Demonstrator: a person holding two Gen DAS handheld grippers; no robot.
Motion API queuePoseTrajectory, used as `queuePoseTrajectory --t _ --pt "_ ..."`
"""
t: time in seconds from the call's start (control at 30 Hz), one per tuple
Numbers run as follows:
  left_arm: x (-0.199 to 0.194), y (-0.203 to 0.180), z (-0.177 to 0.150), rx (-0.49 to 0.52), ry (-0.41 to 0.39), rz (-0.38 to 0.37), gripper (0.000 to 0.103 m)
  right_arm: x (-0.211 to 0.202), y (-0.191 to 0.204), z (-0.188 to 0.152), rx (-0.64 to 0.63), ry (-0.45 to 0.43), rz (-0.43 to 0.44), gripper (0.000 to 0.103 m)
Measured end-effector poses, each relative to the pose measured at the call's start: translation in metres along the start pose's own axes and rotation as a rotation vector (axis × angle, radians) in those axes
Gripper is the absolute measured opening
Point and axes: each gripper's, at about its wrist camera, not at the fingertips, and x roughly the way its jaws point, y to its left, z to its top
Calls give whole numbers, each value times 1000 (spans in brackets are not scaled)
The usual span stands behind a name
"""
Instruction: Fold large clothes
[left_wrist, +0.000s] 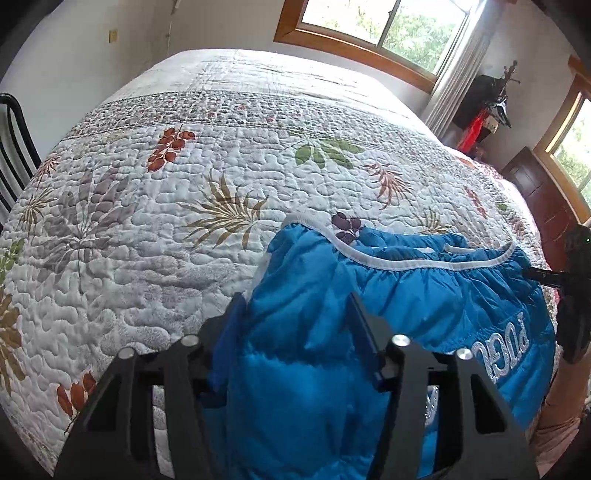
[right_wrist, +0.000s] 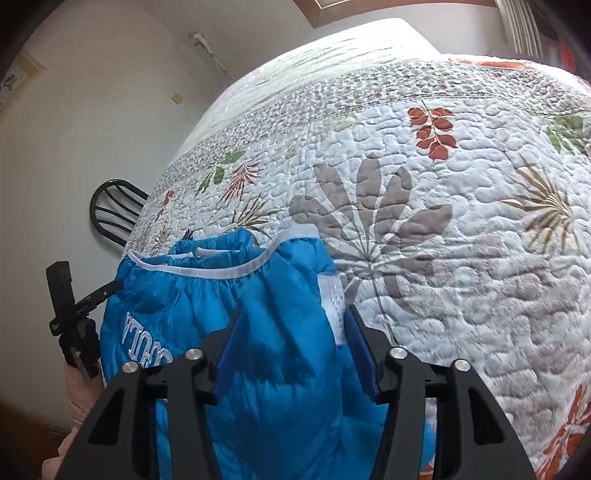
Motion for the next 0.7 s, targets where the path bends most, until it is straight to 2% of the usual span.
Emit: queuePoseTrajectory --t 0.07,0.13,0.23,0.33,0.43,0.5,0.53,0.6,0.7 --pt "5 1 5 -7 -6 27 39 1 -3 6 3 -26 15 20" --pt "8 3 9 -16 -16 43 38 4 -10 9 28 -34 16 17" --pt "26 5 11 -11 15 79 38 22 -23 9 68 12 -14 16" --pt "49 7 8 -5 56 92 40 38 -36 8 112 37 9 17" --pt "51 12 8 -23 66 76 43 35 -38 7 115 34 24 18" --pt "48 15 8 -42 66 66 46 26 -35 4 105 17 -8 27" --pt "44 16 7 -50 60 66 48 17 -32 0 91 -2 -34 36" --pt "25 18 3 -66 22 76 50 -2 -24 -9 57 -45 -83 38" --pt "-10 20 -13 -76 -49 106 60 -36 -7 -30 -17 -92 -161 37"
